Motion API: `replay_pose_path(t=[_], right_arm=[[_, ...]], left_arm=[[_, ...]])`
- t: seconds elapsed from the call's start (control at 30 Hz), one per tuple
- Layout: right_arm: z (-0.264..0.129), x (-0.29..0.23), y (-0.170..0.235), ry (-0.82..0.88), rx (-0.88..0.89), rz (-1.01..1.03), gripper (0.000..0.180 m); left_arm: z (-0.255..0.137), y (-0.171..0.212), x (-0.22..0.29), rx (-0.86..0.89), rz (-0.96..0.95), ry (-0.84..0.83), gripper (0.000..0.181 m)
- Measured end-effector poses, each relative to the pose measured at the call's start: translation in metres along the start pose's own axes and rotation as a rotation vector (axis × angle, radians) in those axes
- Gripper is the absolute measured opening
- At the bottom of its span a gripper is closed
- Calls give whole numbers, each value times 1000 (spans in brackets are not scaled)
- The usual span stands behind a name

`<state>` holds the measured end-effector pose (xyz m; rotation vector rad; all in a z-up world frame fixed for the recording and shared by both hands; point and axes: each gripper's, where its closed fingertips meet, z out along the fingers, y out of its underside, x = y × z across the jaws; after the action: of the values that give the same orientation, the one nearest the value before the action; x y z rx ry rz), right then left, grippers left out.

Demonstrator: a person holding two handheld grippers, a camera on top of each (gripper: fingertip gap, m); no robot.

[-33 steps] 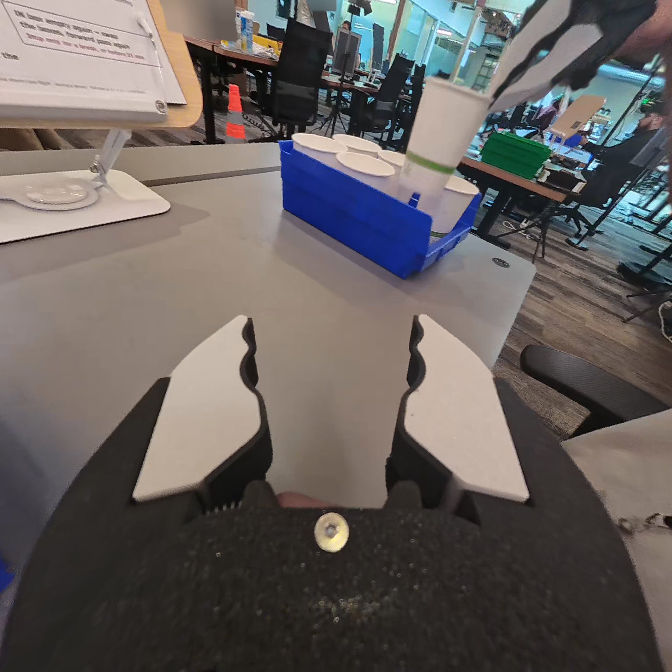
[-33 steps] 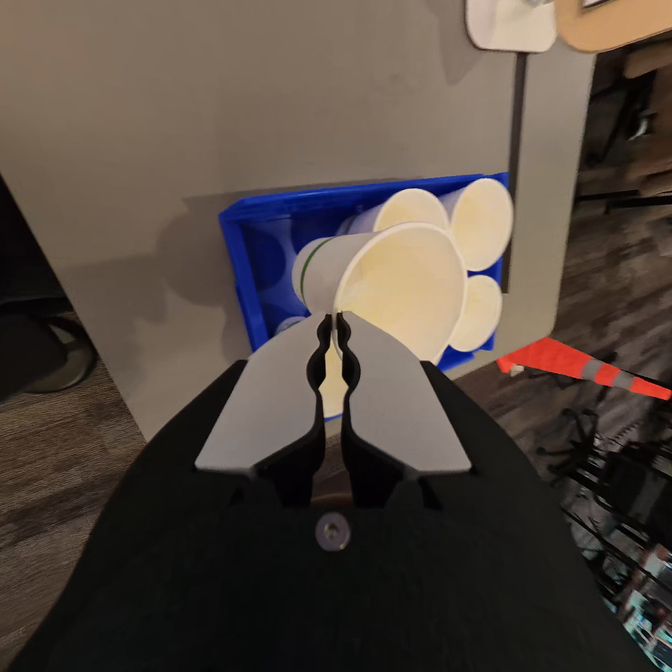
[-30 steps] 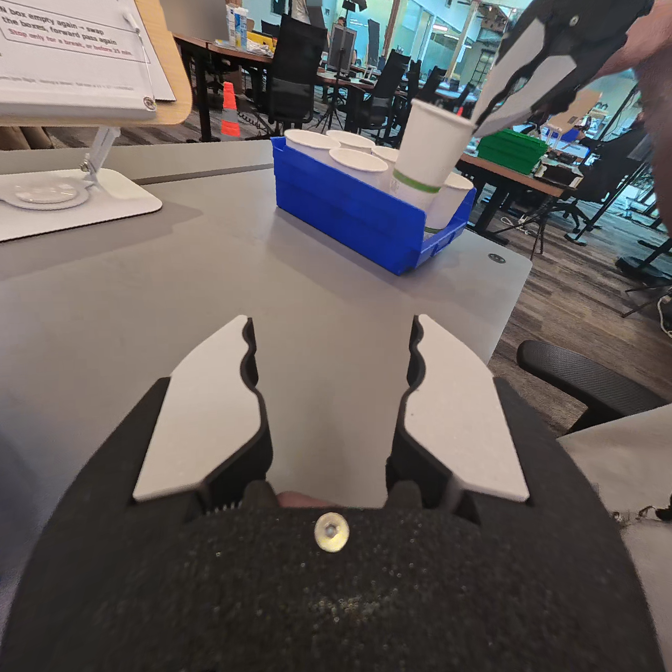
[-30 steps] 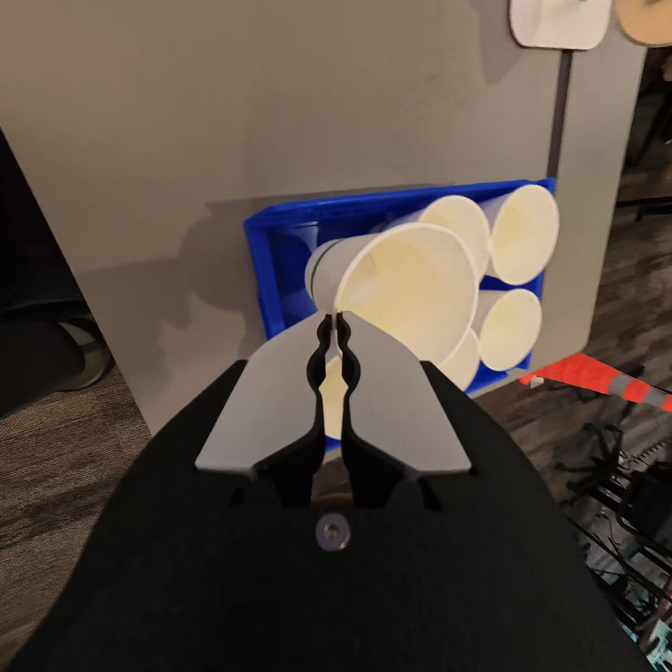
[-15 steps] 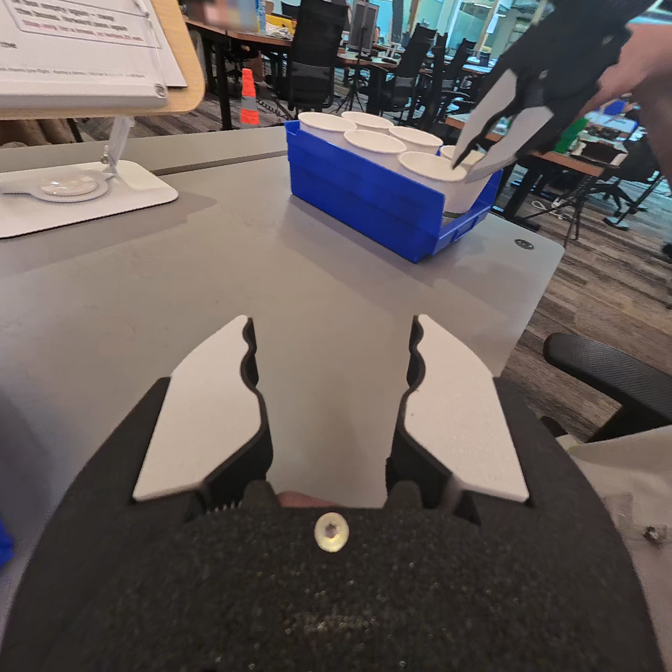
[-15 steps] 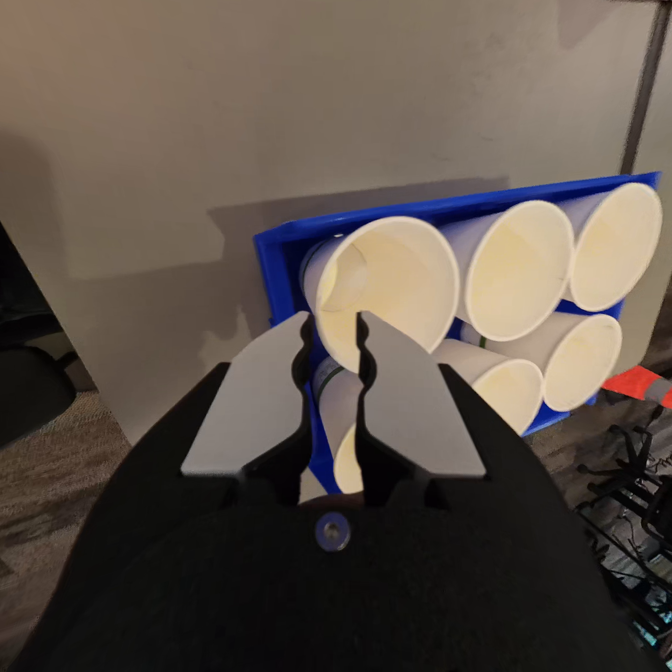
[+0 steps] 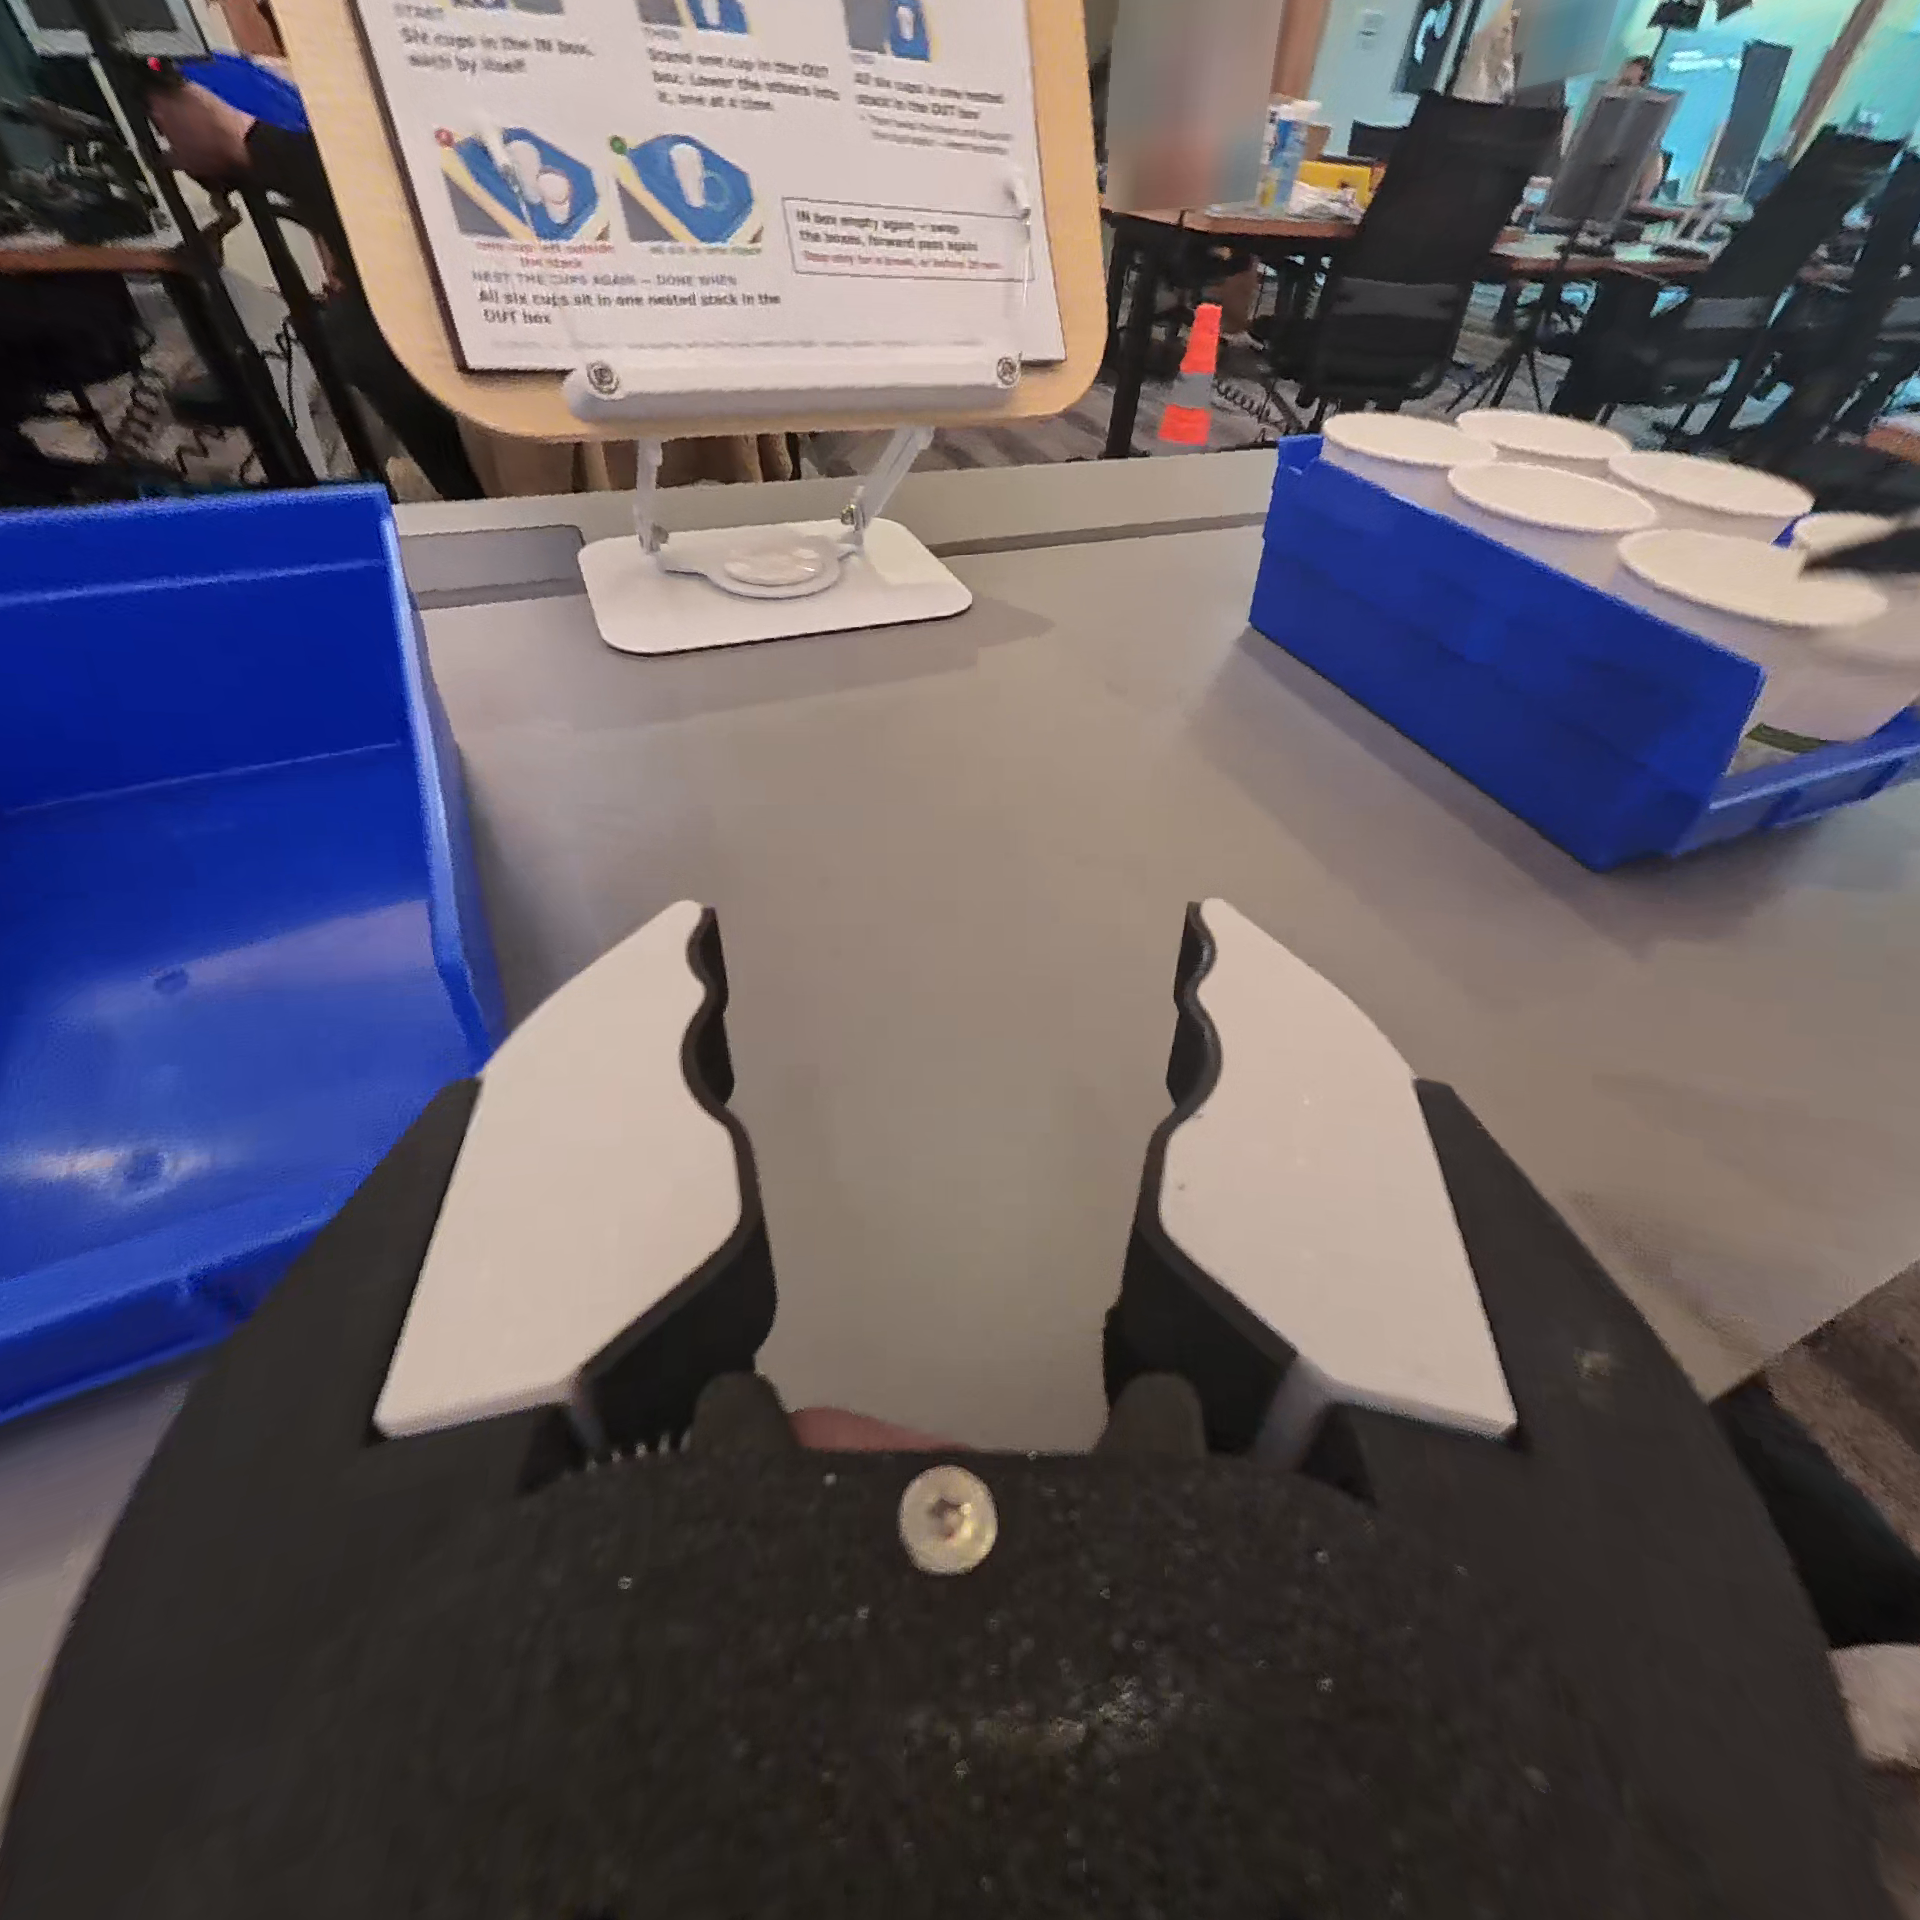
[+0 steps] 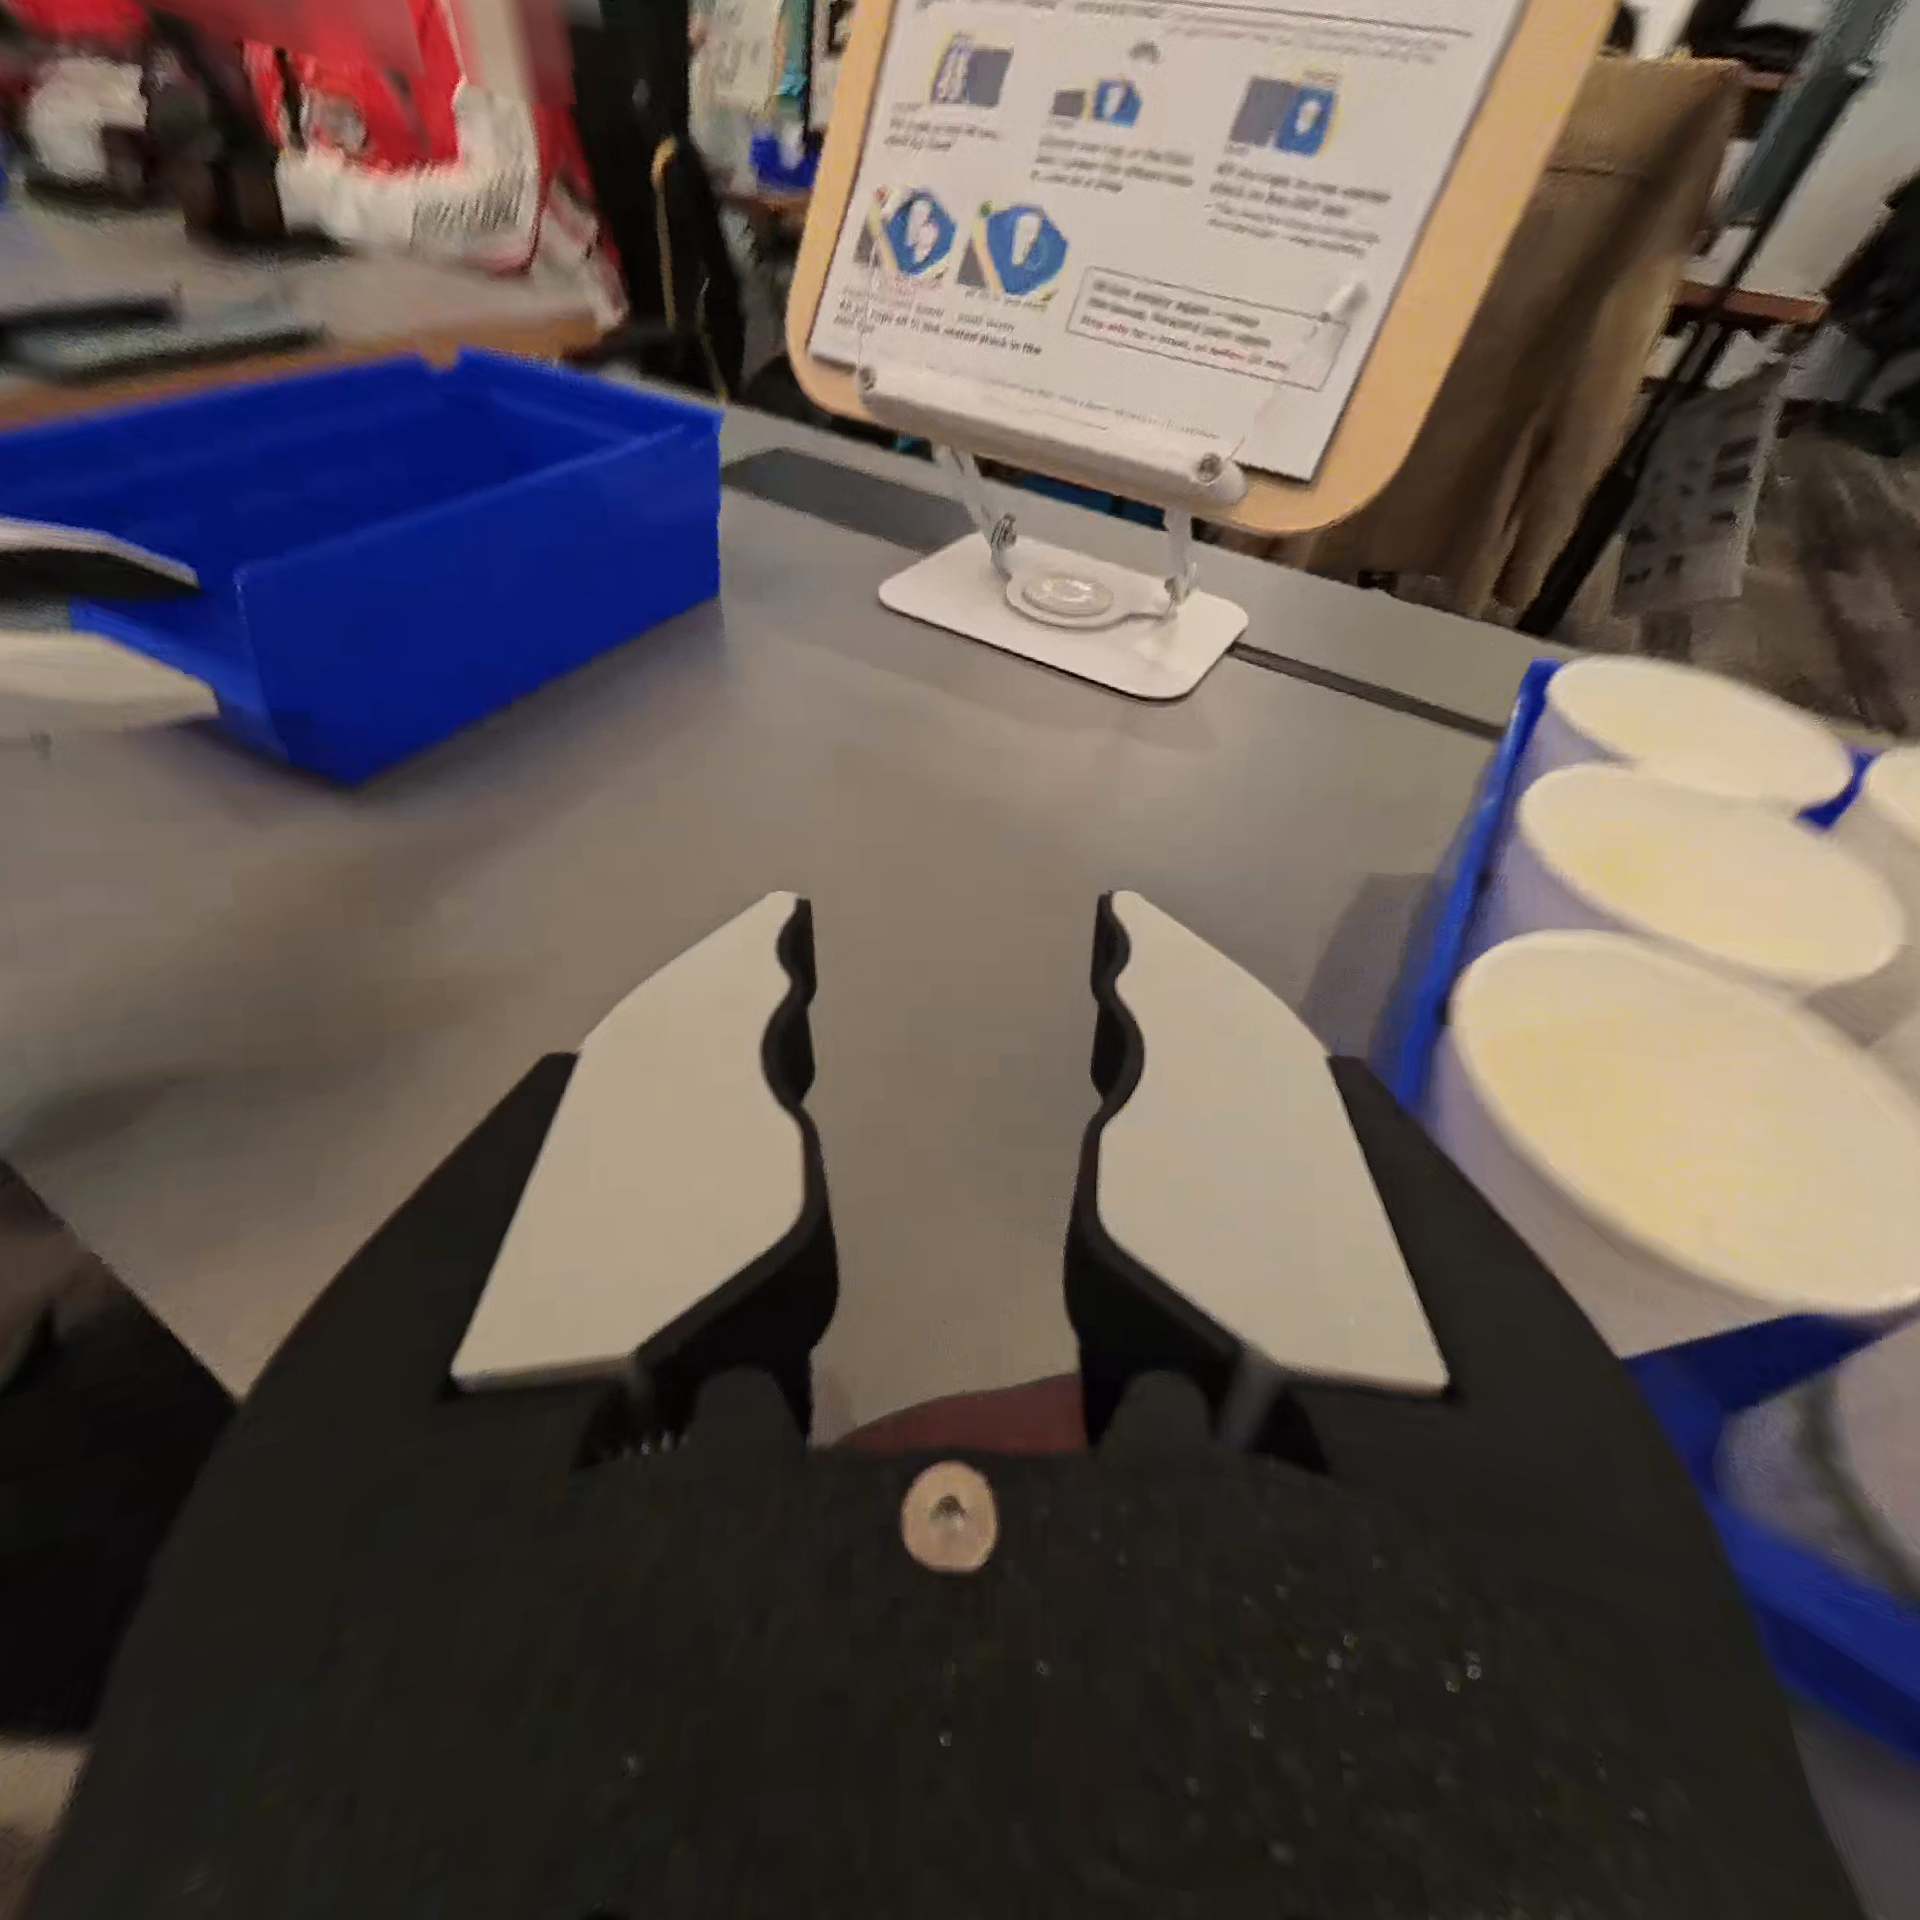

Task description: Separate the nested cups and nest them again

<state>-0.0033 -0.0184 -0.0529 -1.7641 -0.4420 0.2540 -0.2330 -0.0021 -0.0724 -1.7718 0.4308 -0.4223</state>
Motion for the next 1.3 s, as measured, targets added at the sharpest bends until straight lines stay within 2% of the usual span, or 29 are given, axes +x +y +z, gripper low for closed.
replay_pose_path(t=[0.17,0.3,0.5,0.6,0.7,0.8,0.87,0.97,1.1,1.3], right_arm=[[6,-32,11,28,120,125,56],[12,-41,24,-24,90,161,57],[11,-46,28,-100,76,210,54],[4,-39,20,-68,95,190,54],[-21,-6,8,58,154,178,53],[-62,59,12,302,166,148,52],[-95,109,26,476,138,145,47],[-140,180,62,664,31,199,47],[-158,236,96,663,-75,293,44],[-120,268,113,539,-199,274,44]], left_arm=[[-3,6,-5,36,-161,-44,83],[-8,16,-8,41,-240,-79,82],[-3,36,9,-19,-237,-54,81],[14,44,40,-63,-250,27,80],[43,42,93,-119,-238,161,80],[79,35,152,-171,-178,242,73],[103,27,194,-183,-176,308,59],[136,29,240,-220,-116,324,62],[171,28,275,-239,-100,300,64],[207,46,277,-302,-85,193,61]])
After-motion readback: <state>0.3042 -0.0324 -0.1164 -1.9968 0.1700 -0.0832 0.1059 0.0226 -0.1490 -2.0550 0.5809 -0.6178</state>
